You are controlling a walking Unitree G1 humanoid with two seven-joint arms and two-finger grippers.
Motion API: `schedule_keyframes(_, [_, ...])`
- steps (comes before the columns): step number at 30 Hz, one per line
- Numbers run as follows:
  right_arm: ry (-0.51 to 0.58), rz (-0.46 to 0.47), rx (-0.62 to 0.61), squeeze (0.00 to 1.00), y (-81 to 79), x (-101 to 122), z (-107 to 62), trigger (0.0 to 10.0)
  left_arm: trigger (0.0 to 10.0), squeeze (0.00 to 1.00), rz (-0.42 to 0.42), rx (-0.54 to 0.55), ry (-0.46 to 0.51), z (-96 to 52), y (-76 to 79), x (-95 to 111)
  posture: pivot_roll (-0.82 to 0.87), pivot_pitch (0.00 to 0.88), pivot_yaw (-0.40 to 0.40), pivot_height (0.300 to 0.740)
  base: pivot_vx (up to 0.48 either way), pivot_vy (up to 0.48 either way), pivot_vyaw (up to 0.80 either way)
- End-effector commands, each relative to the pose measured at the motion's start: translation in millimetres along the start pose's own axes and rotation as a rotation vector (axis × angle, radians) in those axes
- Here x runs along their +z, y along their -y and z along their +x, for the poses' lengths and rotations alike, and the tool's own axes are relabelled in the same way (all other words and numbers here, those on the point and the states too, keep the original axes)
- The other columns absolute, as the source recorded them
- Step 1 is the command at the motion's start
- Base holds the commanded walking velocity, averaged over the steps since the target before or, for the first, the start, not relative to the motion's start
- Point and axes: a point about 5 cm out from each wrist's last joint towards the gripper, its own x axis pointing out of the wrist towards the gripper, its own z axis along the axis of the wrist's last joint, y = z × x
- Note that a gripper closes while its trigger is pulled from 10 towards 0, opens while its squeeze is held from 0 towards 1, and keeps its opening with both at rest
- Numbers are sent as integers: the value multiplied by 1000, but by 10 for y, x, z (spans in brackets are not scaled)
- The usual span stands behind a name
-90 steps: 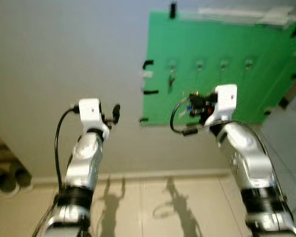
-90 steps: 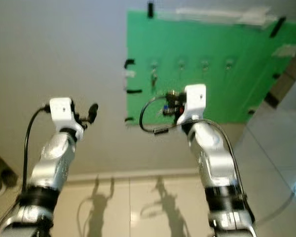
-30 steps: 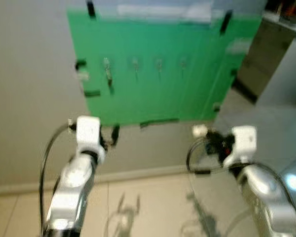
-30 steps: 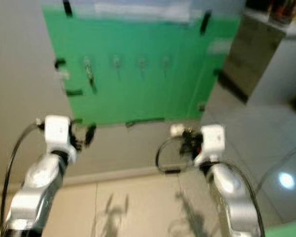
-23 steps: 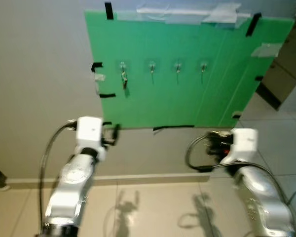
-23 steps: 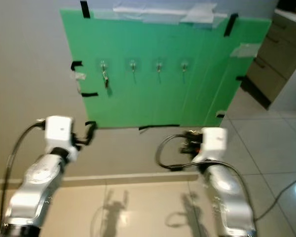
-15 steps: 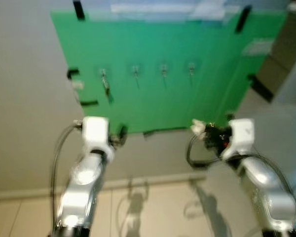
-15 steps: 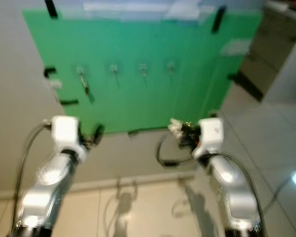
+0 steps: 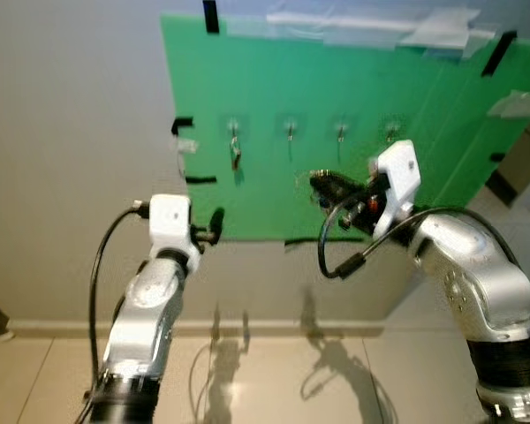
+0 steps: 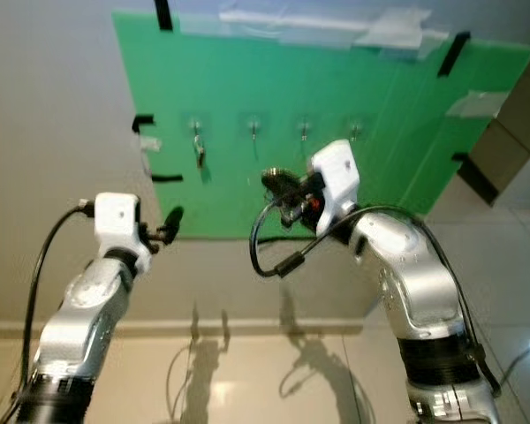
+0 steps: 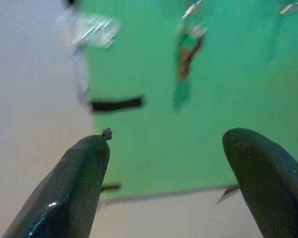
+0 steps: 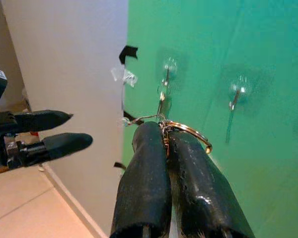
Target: Hang keys on a hook
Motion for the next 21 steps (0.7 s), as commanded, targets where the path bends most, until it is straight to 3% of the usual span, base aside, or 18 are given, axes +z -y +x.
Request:
schedule_keyframes(1, [0,3,-23,0,76,-2,47,0,10000,0,-12,-19,17,46,55,50,-2,0,-31,740,0,0,0])
schedule_keyframes(9, [21,87,56,0,20,1,285,0,10000,0,-25,-21,7,-52,66,-1,55,0,-78,740,0,0,0])
schedule_keyframes(16, [21,84,162,0,-59,22,402,0,10000,0,-25,11,-8,-175,4,-49,112,0,-113,740,0,0,0])
schedule_keyframes(21, [28,69,183,0,-14,60,505,0,10000,0,-19,28,-20,-258,-31,-89,136,0,-128,740,0,0,0])
